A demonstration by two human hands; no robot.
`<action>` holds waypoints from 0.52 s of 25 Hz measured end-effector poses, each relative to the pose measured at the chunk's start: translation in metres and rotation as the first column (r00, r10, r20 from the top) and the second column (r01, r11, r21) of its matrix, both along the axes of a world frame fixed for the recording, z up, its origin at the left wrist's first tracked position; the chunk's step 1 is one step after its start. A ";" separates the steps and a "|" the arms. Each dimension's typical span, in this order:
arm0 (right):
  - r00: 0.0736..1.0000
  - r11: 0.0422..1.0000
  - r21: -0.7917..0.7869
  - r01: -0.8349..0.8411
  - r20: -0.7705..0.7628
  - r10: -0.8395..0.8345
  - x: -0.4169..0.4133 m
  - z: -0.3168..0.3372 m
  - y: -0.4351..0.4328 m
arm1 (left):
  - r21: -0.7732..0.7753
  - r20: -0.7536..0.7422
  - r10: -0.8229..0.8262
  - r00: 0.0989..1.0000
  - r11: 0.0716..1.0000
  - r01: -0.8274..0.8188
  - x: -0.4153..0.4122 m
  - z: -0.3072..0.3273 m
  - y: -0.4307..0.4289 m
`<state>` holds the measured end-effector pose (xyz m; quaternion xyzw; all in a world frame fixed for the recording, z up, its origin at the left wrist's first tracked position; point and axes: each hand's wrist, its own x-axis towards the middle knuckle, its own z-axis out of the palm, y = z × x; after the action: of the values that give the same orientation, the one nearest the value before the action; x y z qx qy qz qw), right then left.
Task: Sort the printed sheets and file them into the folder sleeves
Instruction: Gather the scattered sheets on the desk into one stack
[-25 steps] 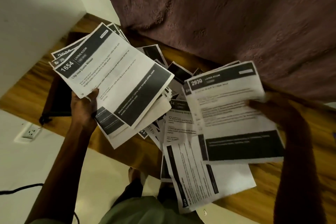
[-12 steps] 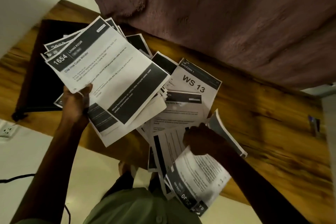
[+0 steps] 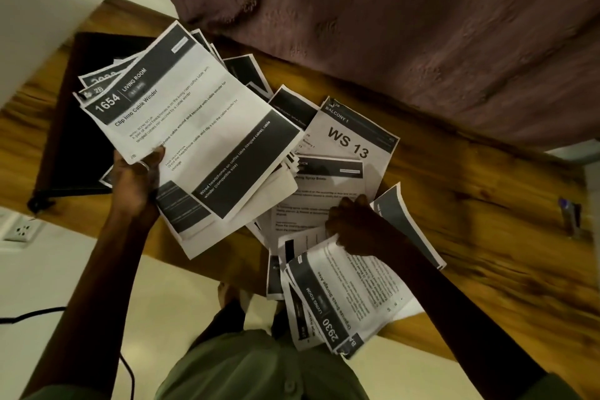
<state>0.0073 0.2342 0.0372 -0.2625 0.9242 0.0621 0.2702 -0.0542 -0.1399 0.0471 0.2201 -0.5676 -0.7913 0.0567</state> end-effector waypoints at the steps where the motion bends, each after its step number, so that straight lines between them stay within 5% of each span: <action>1: 0.997 0.997 -0.031 0.071 0.020 -0.071 -0.005 0.003 0.004 | 0.008 -0.002 -0.002 1.000 1.000 0.002 0.000 0.000 -0.001; 5: 0.979 0.962 -0.181 0.203 0.023 -0.203 -0.036 0.027 0.016 | 0.023 0.000 -0.022 1.000 1.000 0.022 0.002 0.000 -0.002; 13: 0.988 0.987 0.055 -0.154 -0.021 0.155 -0.075 0.062 -0.062 | 0.080 -0.046 -0.027 0.999 0.996 0.031 0.004 0.008 -0.001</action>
<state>-0.0675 0.1726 0.0992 -0.3251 0.9025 0.1108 0.2598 -0.0501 -0.1408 0.0547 0.1961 -0.5370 -0.8190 0.0490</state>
